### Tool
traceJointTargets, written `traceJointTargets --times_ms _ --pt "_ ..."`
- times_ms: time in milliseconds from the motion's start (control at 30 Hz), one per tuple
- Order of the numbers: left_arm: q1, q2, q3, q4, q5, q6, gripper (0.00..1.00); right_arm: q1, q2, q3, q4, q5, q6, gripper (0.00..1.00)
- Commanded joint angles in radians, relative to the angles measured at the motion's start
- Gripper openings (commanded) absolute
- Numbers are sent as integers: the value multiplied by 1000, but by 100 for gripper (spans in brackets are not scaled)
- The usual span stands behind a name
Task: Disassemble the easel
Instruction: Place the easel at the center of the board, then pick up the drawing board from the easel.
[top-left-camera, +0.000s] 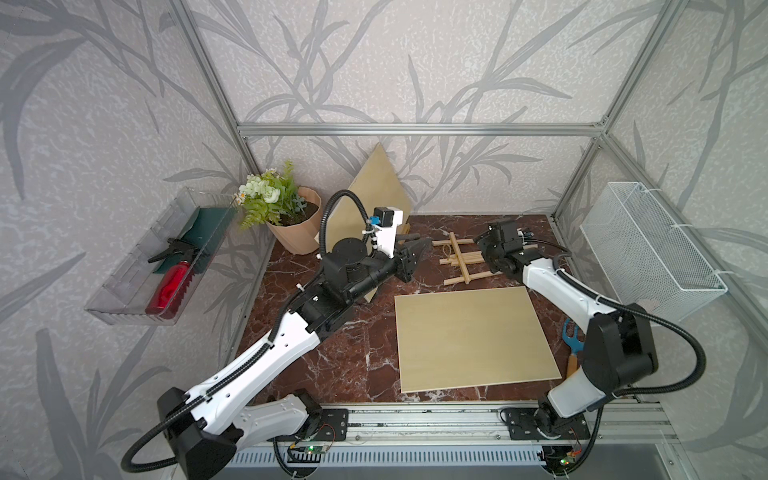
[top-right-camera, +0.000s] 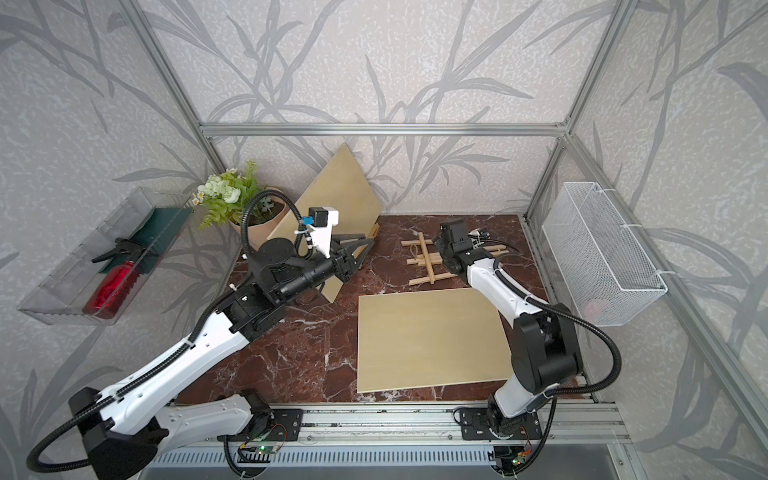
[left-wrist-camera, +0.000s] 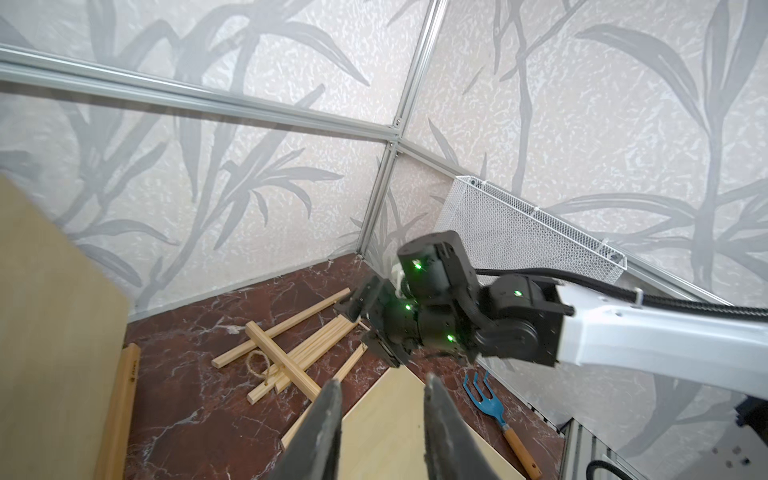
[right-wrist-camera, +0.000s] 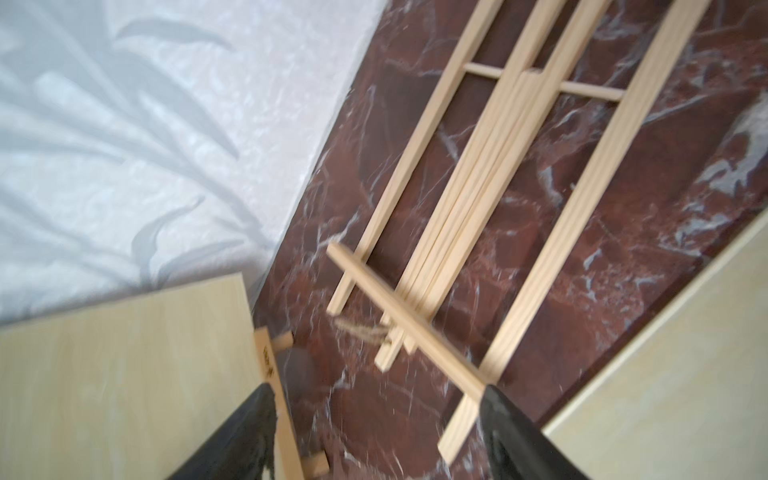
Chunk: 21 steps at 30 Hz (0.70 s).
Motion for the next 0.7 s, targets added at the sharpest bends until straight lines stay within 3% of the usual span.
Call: traceJointTargets --times_ms 0,133,267,467,667 --pt "-8 -53 -35 -10 -115 29 34 24 -157 -110 164 -23 -253 77" --pt "-8 -98 -67 2 -217 22 34 72 -327 -328 293 -152 -477 74" --pt "-9 -91 -66 1 -232 3 34 214 -407 -532 419 -199 -642 74" --pt "-23 -47 -47 -15 -281 -33 37 374 -323 -596 434 -181 -840 72" --pt "-72 35 38 -131 -351 -42 42 469 -238 -719 712 -75 -915 71"
